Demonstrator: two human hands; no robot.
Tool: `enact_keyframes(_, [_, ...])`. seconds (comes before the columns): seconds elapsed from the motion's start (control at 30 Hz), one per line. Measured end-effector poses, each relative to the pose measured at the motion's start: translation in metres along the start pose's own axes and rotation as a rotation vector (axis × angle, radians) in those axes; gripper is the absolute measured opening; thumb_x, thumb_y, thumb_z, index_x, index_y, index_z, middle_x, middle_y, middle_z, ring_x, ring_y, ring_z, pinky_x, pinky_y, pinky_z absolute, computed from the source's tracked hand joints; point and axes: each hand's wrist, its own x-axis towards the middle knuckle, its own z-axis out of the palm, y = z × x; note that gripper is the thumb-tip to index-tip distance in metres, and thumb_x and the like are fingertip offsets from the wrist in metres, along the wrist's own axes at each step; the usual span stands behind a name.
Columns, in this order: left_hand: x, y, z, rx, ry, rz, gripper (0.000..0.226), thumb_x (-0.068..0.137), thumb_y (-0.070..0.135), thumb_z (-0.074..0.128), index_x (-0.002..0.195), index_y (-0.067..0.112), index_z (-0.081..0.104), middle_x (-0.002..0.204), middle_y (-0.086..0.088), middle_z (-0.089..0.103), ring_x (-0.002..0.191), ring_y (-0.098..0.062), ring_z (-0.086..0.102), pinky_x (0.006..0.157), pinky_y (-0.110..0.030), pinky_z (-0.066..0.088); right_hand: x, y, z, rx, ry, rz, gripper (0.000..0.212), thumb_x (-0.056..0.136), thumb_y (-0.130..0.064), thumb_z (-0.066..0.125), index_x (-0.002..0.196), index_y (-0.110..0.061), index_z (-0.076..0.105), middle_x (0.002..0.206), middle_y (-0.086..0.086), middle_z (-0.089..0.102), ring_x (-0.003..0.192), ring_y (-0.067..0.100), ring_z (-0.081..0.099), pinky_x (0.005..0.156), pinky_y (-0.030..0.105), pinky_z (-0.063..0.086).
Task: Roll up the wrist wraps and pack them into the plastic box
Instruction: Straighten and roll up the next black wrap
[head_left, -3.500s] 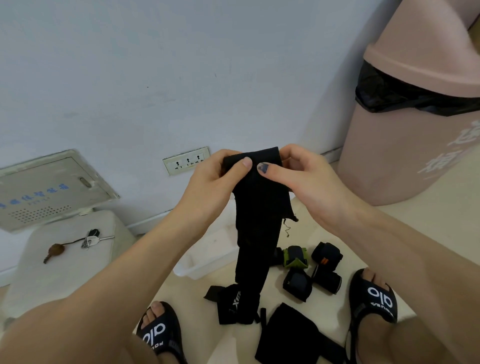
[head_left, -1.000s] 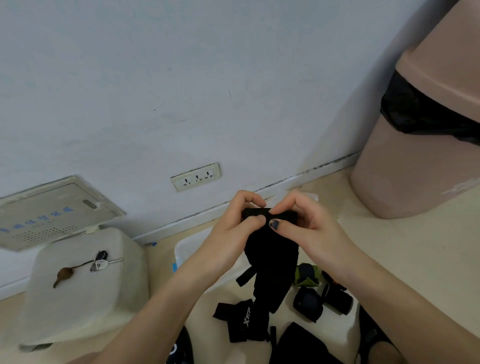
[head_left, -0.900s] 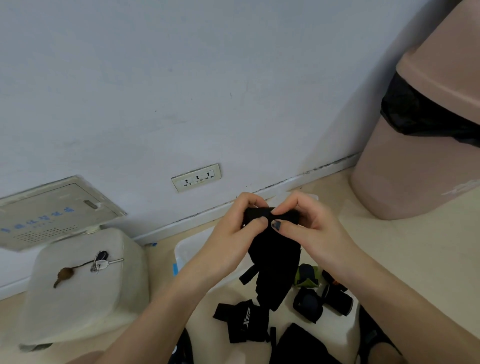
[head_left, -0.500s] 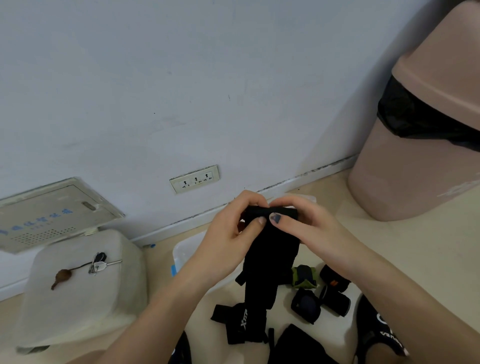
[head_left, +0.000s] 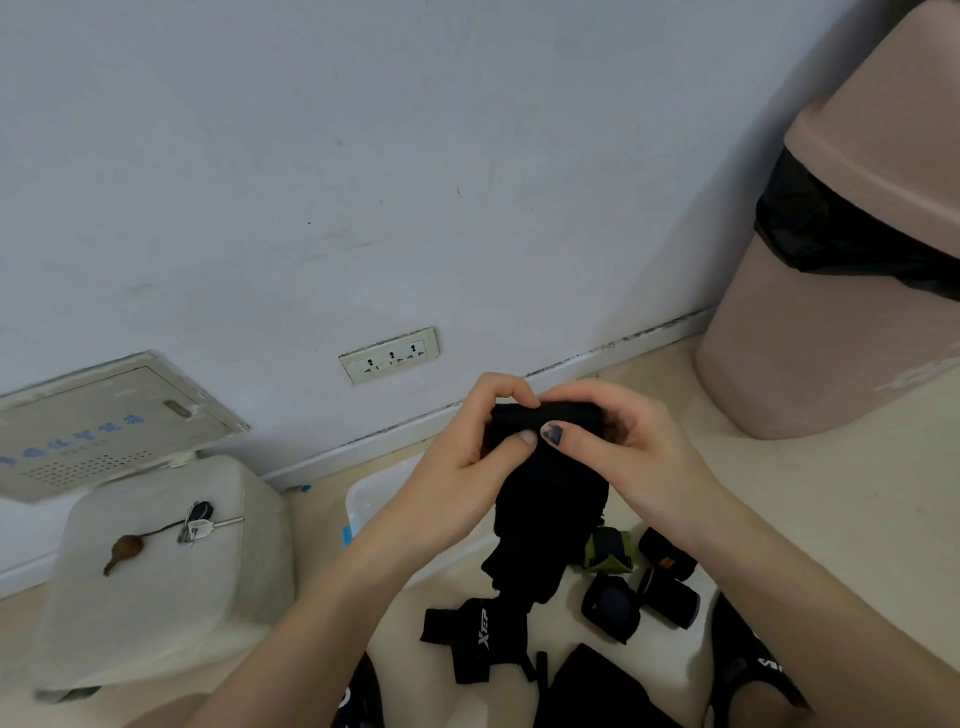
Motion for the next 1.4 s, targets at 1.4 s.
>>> enact_keyframes(1.4, [0.0002,0.0031,-0.0042,-0.195,0.108,-0.018,0.023,0.102,0.008,0.046,0.105,0.03,0.055,0.091,0.011,0.062,0.08,-0.006,0.059,0.069,-0.02,0.05,-0.0023,-0.002,0.0026,0.074,-0.04,0.211,0.031,0.097,-0.021,0.071,0.127,-0.024,0.064,0.116,0.004,0.075,0.11,0.02,0.073,0.101,0.042,0.055])
